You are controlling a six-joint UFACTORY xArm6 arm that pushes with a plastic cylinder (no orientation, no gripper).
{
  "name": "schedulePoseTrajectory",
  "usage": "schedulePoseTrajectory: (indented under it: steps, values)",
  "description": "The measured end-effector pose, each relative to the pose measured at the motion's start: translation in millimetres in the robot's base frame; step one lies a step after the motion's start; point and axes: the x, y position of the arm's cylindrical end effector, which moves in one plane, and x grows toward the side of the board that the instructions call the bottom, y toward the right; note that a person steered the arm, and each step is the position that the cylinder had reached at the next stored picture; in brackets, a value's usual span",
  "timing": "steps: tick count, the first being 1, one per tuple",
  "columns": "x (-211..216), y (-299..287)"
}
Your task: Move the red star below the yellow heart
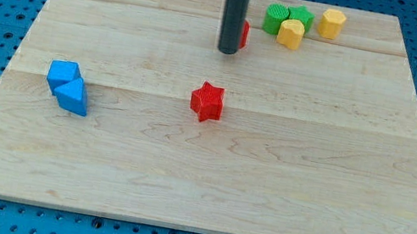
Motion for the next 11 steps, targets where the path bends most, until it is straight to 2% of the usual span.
schedulePoseTrajectory:
  steps: [1,2,3,5,6,7,8,9,10,11]
  values:
    - [-16.7,-11.5]
    - [-38.4,30.8]
    - [-39.6,57.2]
    - [67.8,4.0]
    - [99.6,-43.8]
    - [140.1,-38.6]
    - [130.8,21.0]
    - [93.4,60.5]
    - [82.6,58.9]
    - [120.6,22.7]
